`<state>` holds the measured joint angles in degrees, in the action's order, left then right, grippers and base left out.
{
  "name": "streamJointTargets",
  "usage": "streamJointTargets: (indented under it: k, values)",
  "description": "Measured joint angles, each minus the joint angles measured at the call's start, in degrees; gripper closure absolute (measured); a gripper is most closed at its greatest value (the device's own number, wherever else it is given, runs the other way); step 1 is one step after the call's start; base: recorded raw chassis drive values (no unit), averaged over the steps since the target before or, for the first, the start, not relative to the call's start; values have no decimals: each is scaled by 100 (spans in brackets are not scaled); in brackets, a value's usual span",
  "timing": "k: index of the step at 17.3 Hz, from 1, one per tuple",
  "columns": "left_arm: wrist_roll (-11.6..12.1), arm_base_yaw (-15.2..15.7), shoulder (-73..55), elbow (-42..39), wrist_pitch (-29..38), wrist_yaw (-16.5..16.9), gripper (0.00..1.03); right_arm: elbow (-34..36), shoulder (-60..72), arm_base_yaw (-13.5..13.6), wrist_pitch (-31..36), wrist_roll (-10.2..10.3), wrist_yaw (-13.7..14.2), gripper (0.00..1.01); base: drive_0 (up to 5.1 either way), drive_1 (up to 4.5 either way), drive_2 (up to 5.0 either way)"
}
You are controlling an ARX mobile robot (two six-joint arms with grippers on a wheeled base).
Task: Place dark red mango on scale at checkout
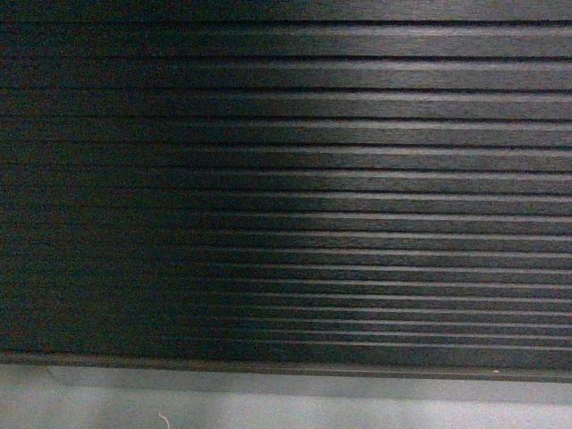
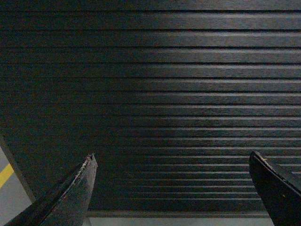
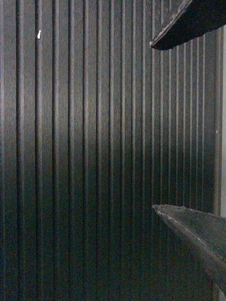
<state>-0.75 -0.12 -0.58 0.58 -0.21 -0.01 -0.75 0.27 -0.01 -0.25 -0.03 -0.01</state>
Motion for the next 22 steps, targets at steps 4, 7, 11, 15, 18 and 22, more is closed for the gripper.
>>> streamJointTargets:
  k: [4,7,11,15,18,22]
  values:
    - [0,0,0,0,-20,0,5,0,0,0,-15,0,0,3,0,0,0]
    - [-2,0,0,0,-13,7,5,0,0,0,-9,0,2,3,0,0,0]
    - [15,0,0,0,-4,2,5,0,0,0,4,-9,-2,3,0,0,0]
    - [17,0,0,0,2,0,5,0,0,0,0,7,2,3,0,0,0]
    - [17,0,0,0,0,2,5,0,0,0,4,4,4,3,0,0,0]
    - [13,0,0,0,2,-7,5,0,0,0,9,-4,-2,3,0,0,0]
